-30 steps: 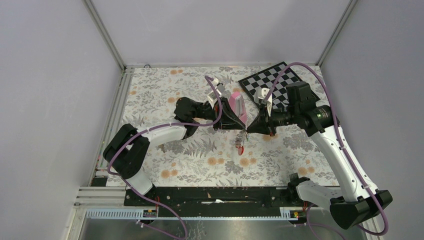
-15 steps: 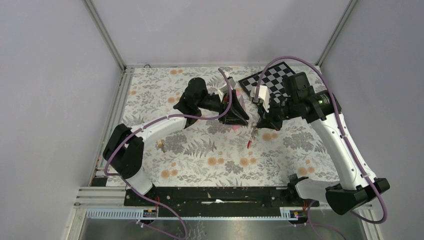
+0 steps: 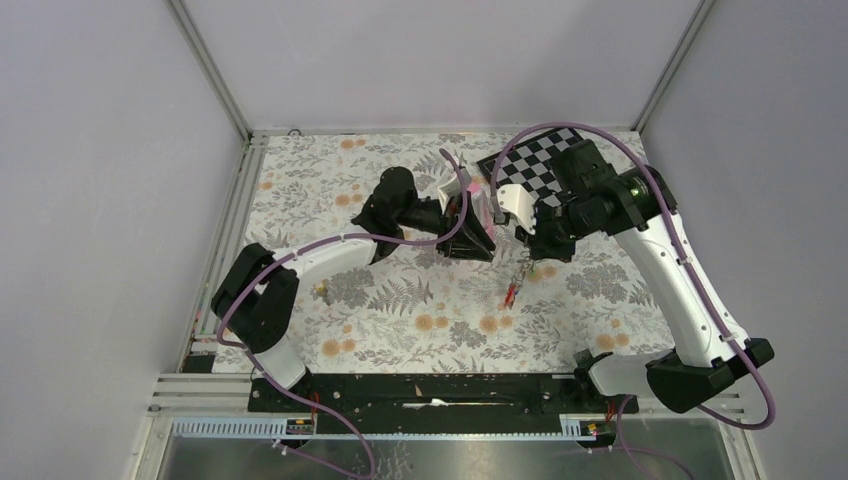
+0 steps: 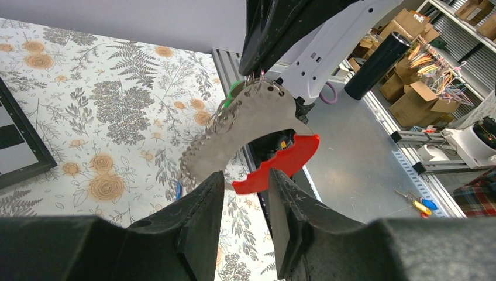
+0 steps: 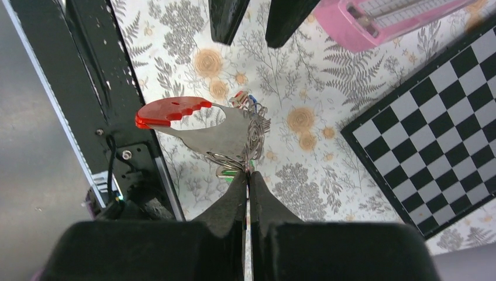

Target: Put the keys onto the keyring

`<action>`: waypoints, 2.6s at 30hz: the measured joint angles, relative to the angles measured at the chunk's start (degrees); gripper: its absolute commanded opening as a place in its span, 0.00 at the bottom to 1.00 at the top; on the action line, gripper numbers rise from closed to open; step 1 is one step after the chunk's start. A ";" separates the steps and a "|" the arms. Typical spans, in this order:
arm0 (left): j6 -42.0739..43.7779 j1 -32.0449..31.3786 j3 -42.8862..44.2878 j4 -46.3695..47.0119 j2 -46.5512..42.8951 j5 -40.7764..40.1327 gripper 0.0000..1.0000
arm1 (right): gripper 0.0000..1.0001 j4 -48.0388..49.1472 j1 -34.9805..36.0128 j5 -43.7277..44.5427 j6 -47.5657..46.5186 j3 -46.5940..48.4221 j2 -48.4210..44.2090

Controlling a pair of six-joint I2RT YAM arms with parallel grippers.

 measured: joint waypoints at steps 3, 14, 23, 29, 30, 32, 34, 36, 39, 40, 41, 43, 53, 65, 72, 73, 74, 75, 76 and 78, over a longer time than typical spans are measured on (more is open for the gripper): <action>0.07 0.24 -0.61 0.02 0.00 0.09 0.39 | 0.00 -0.98 0.85 3.06 -1.07 -0.02 0.02; 6.62 1.92 0.70 -8.17 0.00 -0.17 0.41 | 0.00 -1.88 4.39 15.06 -2.29 -0.04 1.79; 14.21 2.82 0.94 -17.51 -0.52 -1.09 0.41 | 0.00 -1.84 5.95 23.74 -2.86 -0.04 3.15; 18.45 3.69 0.98 -22.18 -1.92 -1.95 0.41 | 0.00 -1.81 6.29 28.94 -2.73 -1.68 3.15; 18.97 3.80 1.07 -22.93 -2.08 -2.03 0.41 | 0.00 -1.86 6.34 28.98 -2.69 -1.81 3.15; 20.04 3.96 1.22 -24.06 -2.21 -2.23 0.41 | 0.00 -1.81 6.38 28.02 -2.75 -1.81 3.10; 20.85 4.09 1.29 -24.98 -2.36 -2.40 0.41 | 0.00 -1.84 6.40 25.88 -2.73 -1.81 3.08; 21.35 4.17 1.31 -25.77 -2.51 -2.47 0.41 | 0.00 -1.81 6.45 23.19 -2.49 -1.95 3.08; 21.81 4.22 1.31 -26.18 -2.80 -2.45 0.42 | 0.00 -1.86 6.51 17.27 -1.68 -2.60 3.19; 21.94 4.20 1.31 -26.21 -2.91 -2.43 0.42 | 0.00 -1.86 6.54 15.32 -1.29 -2.93 3.34; 22.25 4.20 1.31 -26.27 -2.97 -2.40 0.42 | 0.00 -1.88 6.56 12.98 -0.90 -3.30 3.61; 23.47 4.22 1.53 -27.10 -3.15 -2.27 0.43 | 0.00 -1.95 6.60 9.03 0.07 -4.11 4.63; 24.81 5.18 0.31 -26.23 -4.22 1.03 0.44 | 0.00 -1.05 6.71 -6.43 2.71 -5.35 9.18; -5.40 3.15 -12.92 13.86 -5.42 2.60 0.47 | 0.00 8.85 6.75 -12.15 10.75 -6.51 9.49; -6.62 2.23 -12.90 13.81 -5.75 2.47 0.36 | 0.00 11.37 6.75 -12.55 12.70 -6.51 9.53; -6.10 2.16 -12.90 13.00 -5.75 2.34 0.36 | 0.00 11.52 6.75 -12.52 12.85 -6.51 9.53; -5.46 2.16 -12.83 12.26 -5.77 2.14 0.35 | 0.00 11.45 6.75 -12.50 12.94 -6.51 9.53; -4.94 2.16 -12.72 11.50 -5.79 2.03 0.35 | 0.00 11.50 6.75 -12.50 13.07 -6.51 9.53; -4.42 2.21 -12.68 10.64 -5.81 1.84 0.34 | 0.00 11.67 6.75 -12.55 13.16 -6.51 9.53; -3.74 2.19 -12.63 9.25 -5.81 1.38 0.33 | 0.00 11.80 6.75 -12.57 13.31 -6.51 9.53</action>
